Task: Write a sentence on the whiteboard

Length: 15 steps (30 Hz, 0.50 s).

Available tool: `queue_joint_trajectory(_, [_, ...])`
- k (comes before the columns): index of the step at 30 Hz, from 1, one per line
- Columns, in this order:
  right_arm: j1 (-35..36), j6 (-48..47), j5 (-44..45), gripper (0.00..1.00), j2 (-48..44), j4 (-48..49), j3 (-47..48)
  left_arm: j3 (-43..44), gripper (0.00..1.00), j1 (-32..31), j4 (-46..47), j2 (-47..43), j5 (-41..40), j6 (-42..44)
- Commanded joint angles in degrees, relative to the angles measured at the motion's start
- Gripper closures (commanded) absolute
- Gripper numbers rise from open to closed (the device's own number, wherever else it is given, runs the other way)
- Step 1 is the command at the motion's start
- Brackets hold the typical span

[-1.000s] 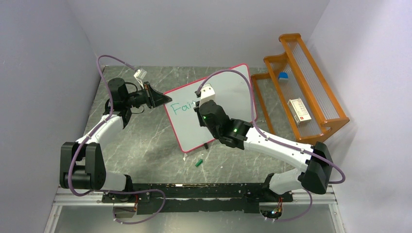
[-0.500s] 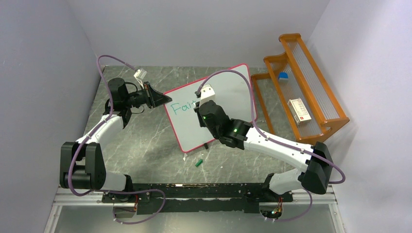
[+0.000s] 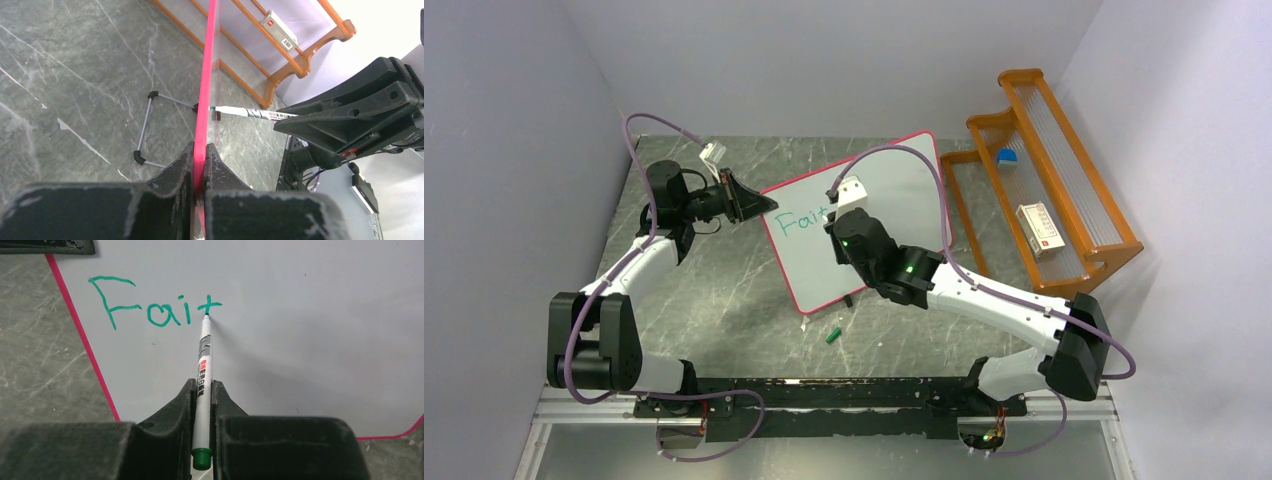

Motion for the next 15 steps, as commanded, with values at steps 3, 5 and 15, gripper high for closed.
queue_joint_trajectory(3, [-0.51,0.95,-0.46,1.0,-0.84,-2.26,-1.87,-0.34,0.95,-1.46,-4.69,1.66,0.36,3.04])
queue_joint_trajectory(5, [-0.47,0.94,-0.3,1.0,-1.08,-2.22,-2.14,-0.34,0.95,-1.46,-4.66,1.71,0.44,2.96])
queue_joint_trajectory(15, [-0.51,1.06,2.49,1.0,-1.67,-0.93,-2.67,-0.33,0.95,-1.46,-4.77,1.66,0.46,3.09])
